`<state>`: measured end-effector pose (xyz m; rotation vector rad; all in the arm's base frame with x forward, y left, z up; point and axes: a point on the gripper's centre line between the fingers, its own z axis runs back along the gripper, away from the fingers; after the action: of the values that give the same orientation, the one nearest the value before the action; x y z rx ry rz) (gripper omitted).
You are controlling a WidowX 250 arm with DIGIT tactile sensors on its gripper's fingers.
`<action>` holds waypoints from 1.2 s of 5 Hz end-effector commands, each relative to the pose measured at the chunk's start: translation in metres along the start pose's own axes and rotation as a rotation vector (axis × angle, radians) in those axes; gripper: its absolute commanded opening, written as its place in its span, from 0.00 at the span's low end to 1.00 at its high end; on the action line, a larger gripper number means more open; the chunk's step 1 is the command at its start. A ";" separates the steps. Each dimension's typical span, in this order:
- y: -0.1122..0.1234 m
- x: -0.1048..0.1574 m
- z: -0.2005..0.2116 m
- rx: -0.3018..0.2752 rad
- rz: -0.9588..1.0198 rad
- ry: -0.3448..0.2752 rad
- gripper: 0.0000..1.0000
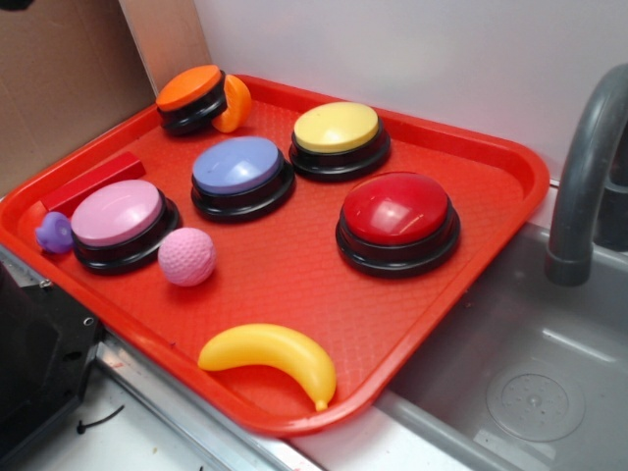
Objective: Push the yellow button.
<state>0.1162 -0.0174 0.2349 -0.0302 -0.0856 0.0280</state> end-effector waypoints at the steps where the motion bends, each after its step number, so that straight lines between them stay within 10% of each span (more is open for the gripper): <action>1: 0.000 0.000 0.000 0.000 0.000 0.000 1.00; 3: -0.021 0.096 -0.066 0.091 0.006 -0.061 1.00; 6: -0.021 0.096 -0.066 0.091 0.006 -0.061 1.00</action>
<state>0.2107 -0.0364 0.1607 0.0715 -0.0911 0.0369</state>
